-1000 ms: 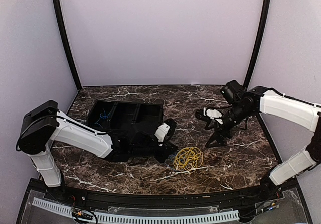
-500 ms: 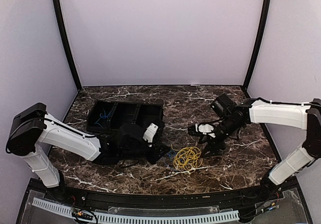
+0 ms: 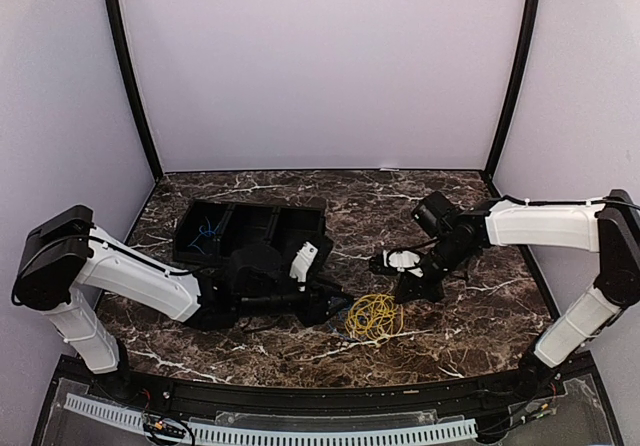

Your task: Untangle the cables

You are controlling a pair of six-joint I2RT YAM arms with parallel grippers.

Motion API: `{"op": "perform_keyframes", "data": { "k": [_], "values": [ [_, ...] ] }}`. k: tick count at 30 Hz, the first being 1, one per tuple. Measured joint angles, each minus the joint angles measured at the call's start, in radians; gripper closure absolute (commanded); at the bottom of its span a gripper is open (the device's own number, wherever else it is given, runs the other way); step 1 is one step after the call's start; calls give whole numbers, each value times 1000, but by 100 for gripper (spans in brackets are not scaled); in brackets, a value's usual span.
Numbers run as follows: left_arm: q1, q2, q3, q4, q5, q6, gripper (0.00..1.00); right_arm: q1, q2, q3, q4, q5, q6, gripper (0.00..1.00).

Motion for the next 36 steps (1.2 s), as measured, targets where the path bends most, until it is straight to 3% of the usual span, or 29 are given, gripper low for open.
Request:
{"op": "perform_keyframes", "data": {
  "k": [10, 19, 21, 27, 30, 32, 34, 36],
  "values": [
    [-23, 72, 0, 158, 41, 156, 37, 1, -40, 116, -92, -7, -8, 100],
    [-35, 304, 148, 368, 41, 292, 38, 3, -51, 214, -164, -84, -6, 100],
    [-35, 357, 205, 389, 42, 308, 44, 3, -51, 224, -185, -95, -5, 100],
    [-35, 427, 264, 422, 29, 336, 85, 3, -51, 240, -201, -105, 2, 93],
    [-35, 421, 246, 425, 17, 328, 93, 3, -51, 216, -192, -104, 7, 100],
    [-35, 401, 205, 421, 10, 320, 98, 3, -51, 181, -180, -100, 13, 100],
    [-35, 365, 151, 407, -1, 313, 100, 3, -51, 149, -173, -98, 15, 84],
    [-35, 331, 123, 397, -5, 306, 100, 3, -51, 133, -153, -109, 19, 75]
  ]
}}
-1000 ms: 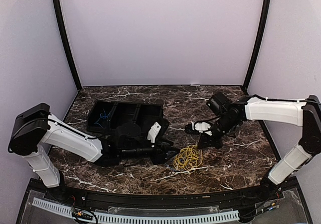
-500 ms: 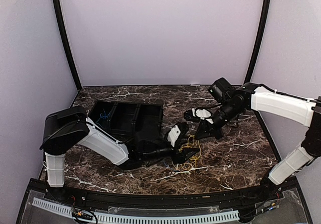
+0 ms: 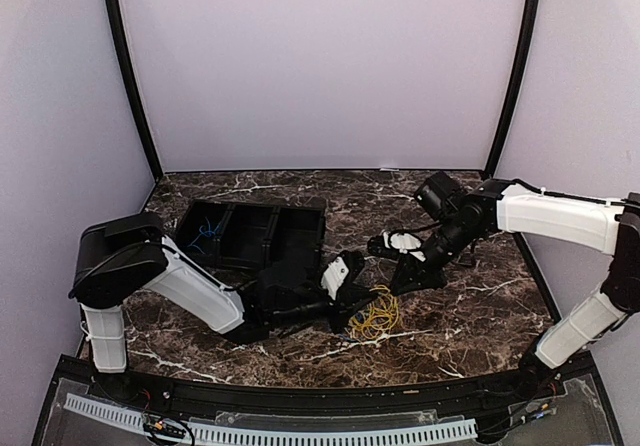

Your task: Untangle the cables

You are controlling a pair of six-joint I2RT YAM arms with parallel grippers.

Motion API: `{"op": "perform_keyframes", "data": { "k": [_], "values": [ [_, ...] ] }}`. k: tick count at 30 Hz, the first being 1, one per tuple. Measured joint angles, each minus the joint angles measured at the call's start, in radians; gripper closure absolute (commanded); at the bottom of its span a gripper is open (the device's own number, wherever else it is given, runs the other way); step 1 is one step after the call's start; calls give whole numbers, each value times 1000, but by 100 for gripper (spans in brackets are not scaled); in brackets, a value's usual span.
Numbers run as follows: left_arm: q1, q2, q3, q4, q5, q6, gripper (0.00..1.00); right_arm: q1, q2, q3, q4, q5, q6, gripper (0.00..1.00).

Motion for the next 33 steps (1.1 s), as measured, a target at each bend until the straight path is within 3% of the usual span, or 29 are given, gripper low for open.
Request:
{"op": "perform_keyframes", "data": {
  "k": [7, 13, 15, 22, 33],
  "values": [
    [-2, -188, -100, -23, -42, -27, 100, -6, -1, -6, 26, 2, 11, 70],
    [-2, -332, -129, -82, -104, -27, 100, -10, -1, -26, 53, -12, 11, 27],
    [-2, -385, -142, -113, -128, -27, 100, -10, -2, -29, 61, -19, 18, 17],
    [-2, -549, -204, -171, -249, -50, 100, 1, -32, -38, 176, -111, 29, 8],
    [-2, -609, -307, -175, -418, -220, 100, 109, 102, 24, 453, -155, 124, 9]
  ]
}}
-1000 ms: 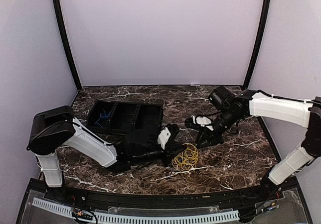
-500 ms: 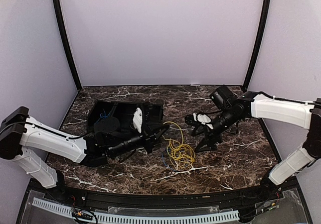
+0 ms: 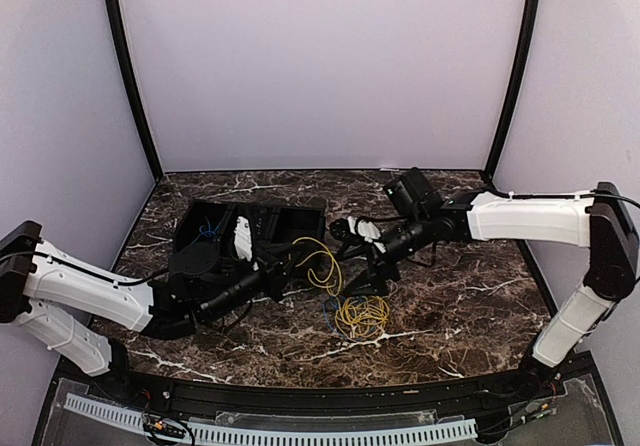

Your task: Untangle the cables

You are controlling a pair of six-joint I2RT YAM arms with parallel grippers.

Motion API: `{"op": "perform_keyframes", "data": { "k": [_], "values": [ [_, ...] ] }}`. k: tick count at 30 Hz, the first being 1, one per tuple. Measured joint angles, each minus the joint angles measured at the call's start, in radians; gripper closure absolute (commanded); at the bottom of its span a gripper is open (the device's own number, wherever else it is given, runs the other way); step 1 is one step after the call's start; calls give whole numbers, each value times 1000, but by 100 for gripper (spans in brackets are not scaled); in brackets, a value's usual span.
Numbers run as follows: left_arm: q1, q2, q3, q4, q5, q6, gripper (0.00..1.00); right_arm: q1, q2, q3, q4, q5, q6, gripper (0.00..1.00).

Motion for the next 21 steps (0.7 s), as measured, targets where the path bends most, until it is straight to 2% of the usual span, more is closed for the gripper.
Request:
{"op": "perform_keyframes", "data": {
  "k": [8, 17, 19, 21],
  "values": [
    [0, -130, -52, 22, -65, -56, 100, 51, 172, 12, 127, -20, 54, 12],
    [0, -321, -65, -16, -134, -45, 100, 80, 323, 15, 180, -27, 106, 32],
    [0, -374, -65, -37, -152, -24, 100, 85, 338, 15, 175, -3, 105, 40],
    [0, -434, -60, -74, -175, 9, 100, 87, 340, 14, 167, 25, 91, 62]
  ]
}}
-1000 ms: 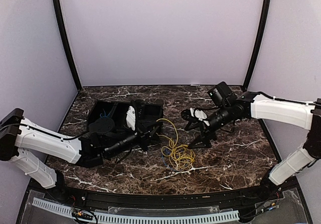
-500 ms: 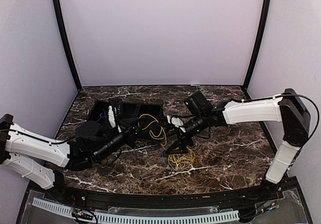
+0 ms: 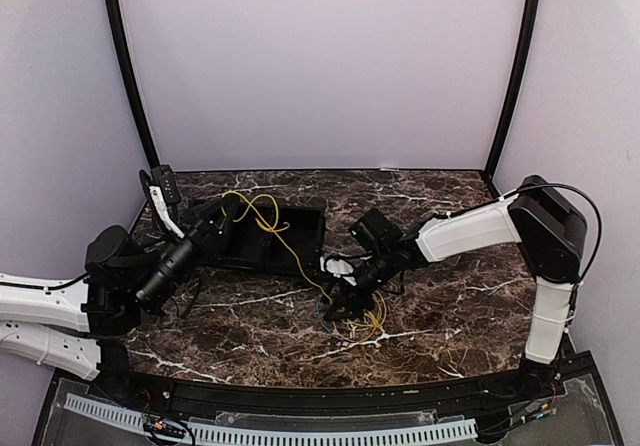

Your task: Untangle the cables

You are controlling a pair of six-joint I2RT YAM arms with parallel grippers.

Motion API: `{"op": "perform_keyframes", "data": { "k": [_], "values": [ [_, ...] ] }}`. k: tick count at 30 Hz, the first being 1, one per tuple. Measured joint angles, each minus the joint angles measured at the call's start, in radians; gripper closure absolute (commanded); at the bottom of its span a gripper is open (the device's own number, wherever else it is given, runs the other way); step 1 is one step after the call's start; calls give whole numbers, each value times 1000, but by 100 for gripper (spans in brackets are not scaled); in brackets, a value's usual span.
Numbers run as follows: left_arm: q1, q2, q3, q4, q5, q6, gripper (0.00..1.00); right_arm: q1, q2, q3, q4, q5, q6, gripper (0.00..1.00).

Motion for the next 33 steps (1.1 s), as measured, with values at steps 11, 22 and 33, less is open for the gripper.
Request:
{"op": "perform_keyframes", "data": {
  "k": [11, 22, 33],
  "values": [
    [0, -206, 229, -304, -120, 226, 100, 2, 2, -27, -60, 208, -54, 90],
    [0, -205, 714, -492, -235, 485, 100, 8, -7, -20, -79, 262, -68, 67],
    [7, -65, 814, -803, -396, 461, 100, -33, -252, 68, -321, 274, -122, 12]
  ]
}}
